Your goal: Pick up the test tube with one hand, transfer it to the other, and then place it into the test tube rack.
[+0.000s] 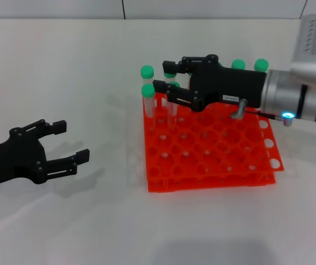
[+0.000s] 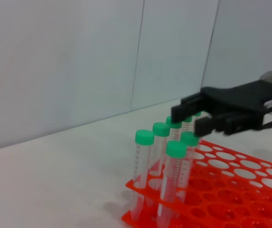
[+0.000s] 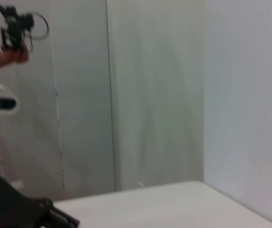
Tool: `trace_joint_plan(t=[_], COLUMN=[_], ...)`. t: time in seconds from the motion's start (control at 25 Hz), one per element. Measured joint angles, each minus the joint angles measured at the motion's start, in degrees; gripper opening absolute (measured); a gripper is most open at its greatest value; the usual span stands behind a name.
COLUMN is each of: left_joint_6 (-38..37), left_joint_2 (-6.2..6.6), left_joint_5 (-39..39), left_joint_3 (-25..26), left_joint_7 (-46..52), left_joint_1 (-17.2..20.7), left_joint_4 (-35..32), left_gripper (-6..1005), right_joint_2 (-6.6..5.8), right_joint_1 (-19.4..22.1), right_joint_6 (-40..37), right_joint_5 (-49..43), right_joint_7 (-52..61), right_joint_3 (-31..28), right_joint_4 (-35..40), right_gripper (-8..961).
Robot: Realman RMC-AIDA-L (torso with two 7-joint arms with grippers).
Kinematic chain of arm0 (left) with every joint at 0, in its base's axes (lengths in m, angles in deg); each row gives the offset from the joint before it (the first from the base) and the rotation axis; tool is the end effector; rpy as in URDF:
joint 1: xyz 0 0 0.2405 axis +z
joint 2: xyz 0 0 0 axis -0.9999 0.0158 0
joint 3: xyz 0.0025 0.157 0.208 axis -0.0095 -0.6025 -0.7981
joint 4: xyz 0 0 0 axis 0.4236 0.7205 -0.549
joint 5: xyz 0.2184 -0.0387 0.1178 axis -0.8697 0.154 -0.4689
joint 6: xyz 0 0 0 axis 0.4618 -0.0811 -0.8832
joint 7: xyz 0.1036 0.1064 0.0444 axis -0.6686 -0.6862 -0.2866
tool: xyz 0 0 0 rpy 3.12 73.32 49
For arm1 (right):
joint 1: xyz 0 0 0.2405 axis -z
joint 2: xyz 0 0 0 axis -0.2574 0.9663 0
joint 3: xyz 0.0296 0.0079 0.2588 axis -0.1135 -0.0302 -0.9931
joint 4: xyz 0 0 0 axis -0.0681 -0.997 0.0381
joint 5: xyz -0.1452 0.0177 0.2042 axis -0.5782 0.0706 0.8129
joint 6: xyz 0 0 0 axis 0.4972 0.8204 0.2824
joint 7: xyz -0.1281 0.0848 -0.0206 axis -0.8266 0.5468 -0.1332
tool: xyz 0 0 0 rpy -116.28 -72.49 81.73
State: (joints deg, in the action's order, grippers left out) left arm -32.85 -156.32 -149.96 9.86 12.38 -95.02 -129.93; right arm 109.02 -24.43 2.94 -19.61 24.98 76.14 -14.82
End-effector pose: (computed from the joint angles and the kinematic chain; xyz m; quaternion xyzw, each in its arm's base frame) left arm -0.3369 0.2946 0.0250 -0.9215 -0.2238 -0.2231 0.2258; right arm 0.1771 0.4181 -0.0963 -0.9342 0.0724 0.3048 0.1706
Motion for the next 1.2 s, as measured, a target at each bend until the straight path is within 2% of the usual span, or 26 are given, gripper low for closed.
trace_joint_plan(t=[0.16,0.36,0.52,0.6,0.8,0.96,1.04,1.2], left_joint_6=[-0.2,-0.4,-0.6,-1.3,-4.7,-7.0,-8.1,-10.4], left_joint_2=[0.09,0.22,0.56,1.13,4.34,7.85,9.18,10.15], left_joint_5=[0.2,0.3,0.2,-0.2,-1.4,-1.9,-2.9,-6.3], left_joint_3=[0.2,0.2,0.3,0.2,0.2,0.2,0.2,0.2], left_joint_7=[-0.1,0.0,1.4,2.8,5.1,5.4,5.4,5.7], left_joint_1=[0.1,-0.3,-1.9,-3.1,-8.1,-12.9,-15.2,-18.1], left_joint_4=[0.0,-0.6,-0.3,0.1,4.7,11.4,13.8,15.1], left_gripper=[879,879,880,880,881,881,881,882], right_joint_2=[-1.49,-5.12,-8.82,-10.01,-11.33,-11.22,-11.19,-11.25], right_joint_1=[3.3,8.5,10.0,10.1,10.9,11.5,11.5,11.5], right_joint_6=[-4.9,-12.4,-15.6,-16.5,-17.9,-18.8,-19.5,-20.7], right_joint_5=[-0.5,-0.8,-2.3,-3.4,-7.8,-12.5,-14.1,-16.2], right_joint_7=[1.4,2.0,4.1,4.5,4.2,4.5,4.6,4.7], right_joint_3=[-0.5,-4.0,-4.7,-5.1,-7.0,-10.2,-10.7,-10.8], right_joint_4=[3.7,5.4,2.6,0.0,-3.3,-3.7,-3.8,-4.0], right_gripper=[440,444,581,650,760,848,872,881])
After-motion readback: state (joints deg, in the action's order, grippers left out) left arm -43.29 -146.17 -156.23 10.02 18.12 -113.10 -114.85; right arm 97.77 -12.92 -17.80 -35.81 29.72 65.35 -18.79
